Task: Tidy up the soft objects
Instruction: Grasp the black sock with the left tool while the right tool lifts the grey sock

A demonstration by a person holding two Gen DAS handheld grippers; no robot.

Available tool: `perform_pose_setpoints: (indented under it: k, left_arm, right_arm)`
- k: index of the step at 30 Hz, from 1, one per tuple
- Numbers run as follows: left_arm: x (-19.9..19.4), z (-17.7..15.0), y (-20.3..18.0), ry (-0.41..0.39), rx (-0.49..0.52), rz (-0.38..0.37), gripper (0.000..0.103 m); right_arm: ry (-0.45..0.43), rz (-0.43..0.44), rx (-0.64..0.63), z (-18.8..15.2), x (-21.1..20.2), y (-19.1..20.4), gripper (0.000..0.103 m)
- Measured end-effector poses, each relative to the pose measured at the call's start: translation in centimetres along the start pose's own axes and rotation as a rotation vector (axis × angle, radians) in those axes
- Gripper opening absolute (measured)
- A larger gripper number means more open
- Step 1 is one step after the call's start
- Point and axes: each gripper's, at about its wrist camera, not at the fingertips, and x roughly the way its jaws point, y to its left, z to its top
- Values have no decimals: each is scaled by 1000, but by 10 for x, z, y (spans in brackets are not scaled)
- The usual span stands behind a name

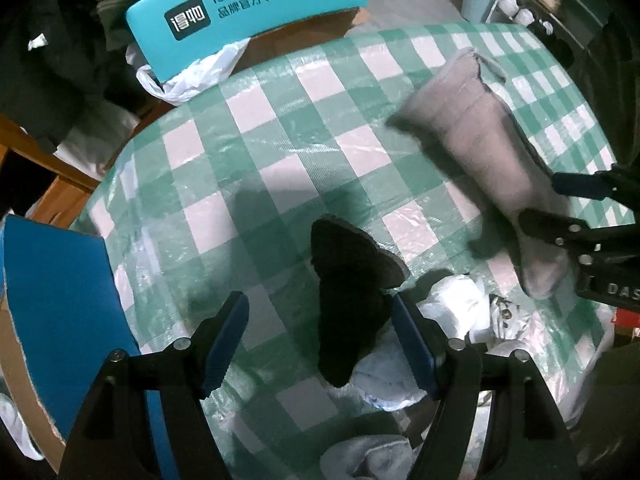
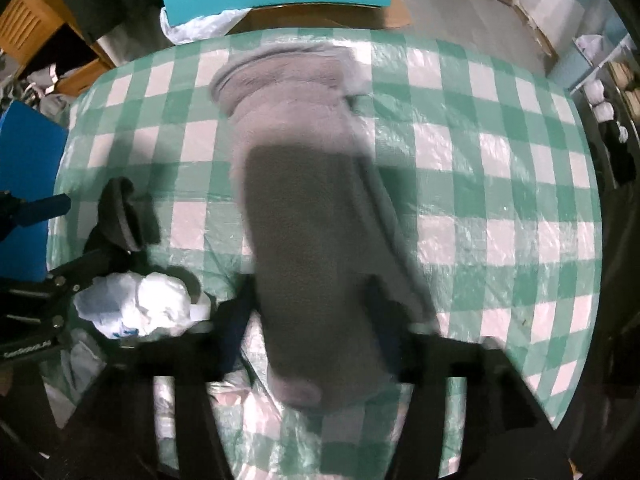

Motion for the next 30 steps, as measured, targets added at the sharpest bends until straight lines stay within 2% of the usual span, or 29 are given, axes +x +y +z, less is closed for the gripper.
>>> perform_pose_setpoints:
  k: [9, 12, 13, 17, 18, 27, 29, 30]
  left_arm:
    - [15, 2, -1, 27, -15, -9, 75]
    - [18, 3, 4, 19, -48, -42, 75]
    - [18, 3, 6, 14, -58, -50, 73]
    - [18, 5, 9, 12, -61, -62, 47]
    - [19, 6, 9, 12, -54, -58, 44]
    - [12, 2, -3, 6, 15, 0, 38]
    - [9, 1, -1, 4, 12, 3, 38]
    - [7, 0, -1, 1, 11, 2, 38]
  right_arm:
    - [2, -80, -44, 0, 4, 8, 62]
    - [10, -94, -64, 2, 13, 12, 62]
    - [11, -97, -72, 2, 15, 14, 62]
    - [15, -105, -93, 2, 27, 16, 62]
    - [15, -101, -95, 2, 29, 16, 62]
    - [-14, -90, -145, -8, 38, 13, 63]
    - [-12, -94, -148, -9, 37, 13, 59]
    - [-11, -100, -150, -10, 37, 14, 51]
